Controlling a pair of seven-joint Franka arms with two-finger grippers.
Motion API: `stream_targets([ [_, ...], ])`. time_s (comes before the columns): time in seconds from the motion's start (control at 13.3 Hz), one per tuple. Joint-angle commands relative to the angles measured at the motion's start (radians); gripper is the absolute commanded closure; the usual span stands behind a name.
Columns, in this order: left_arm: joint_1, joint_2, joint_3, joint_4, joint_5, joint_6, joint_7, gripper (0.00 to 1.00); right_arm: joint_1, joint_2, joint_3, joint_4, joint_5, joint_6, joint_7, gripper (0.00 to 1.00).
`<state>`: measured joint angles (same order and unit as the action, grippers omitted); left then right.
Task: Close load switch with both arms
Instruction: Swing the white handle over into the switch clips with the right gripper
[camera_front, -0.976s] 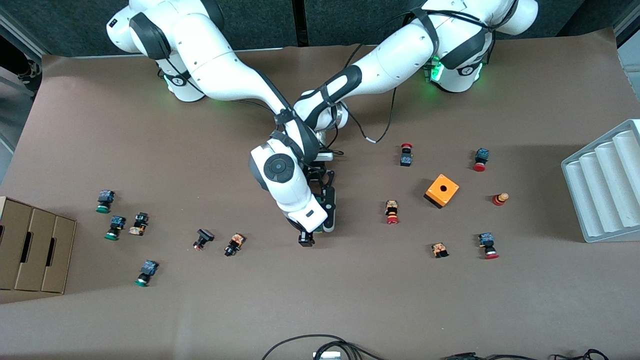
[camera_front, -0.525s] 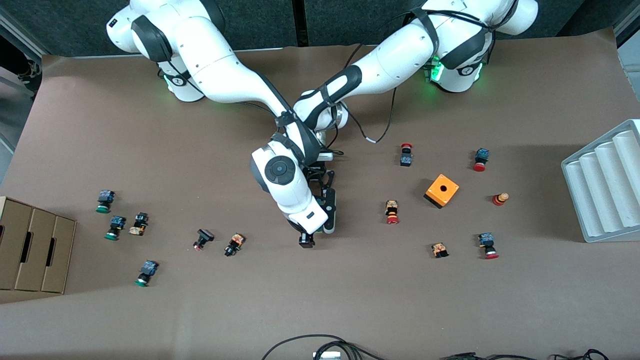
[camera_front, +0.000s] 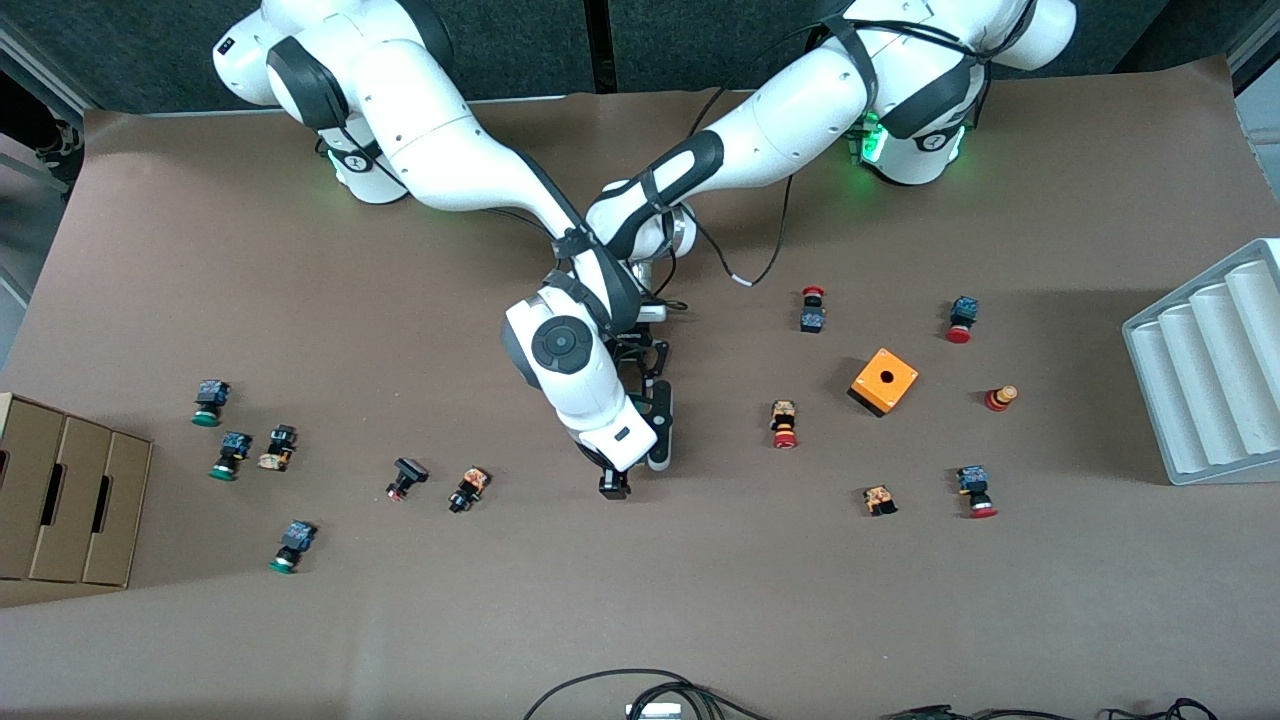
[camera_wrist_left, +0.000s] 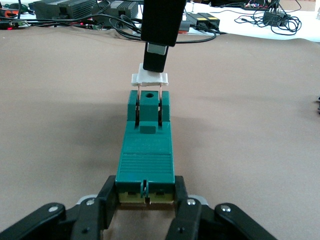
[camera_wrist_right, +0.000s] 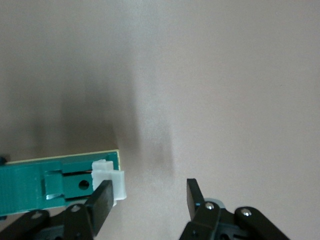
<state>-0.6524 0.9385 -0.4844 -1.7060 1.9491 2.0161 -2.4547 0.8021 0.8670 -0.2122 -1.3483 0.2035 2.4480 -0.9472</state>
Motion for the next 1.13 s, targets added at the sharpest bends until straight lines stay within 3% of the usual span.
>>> stream_targets([
  [0.0, -0.001, 0.006, 0.023, 0.023, 0.018, -0.005, -0.006, 0.5, -0.001, 0.046, -0.004, 0.051, 0.042, 0.014, -0.019, 0.31],
  [1.05, -0.001, 0.006, 0.023, 0.025, 0.018, -0.004, -0.006, 0.5, -0.011, 0.079, -0.004, 0.083, 0.042, 0.028, -0.019, 0.31],
])
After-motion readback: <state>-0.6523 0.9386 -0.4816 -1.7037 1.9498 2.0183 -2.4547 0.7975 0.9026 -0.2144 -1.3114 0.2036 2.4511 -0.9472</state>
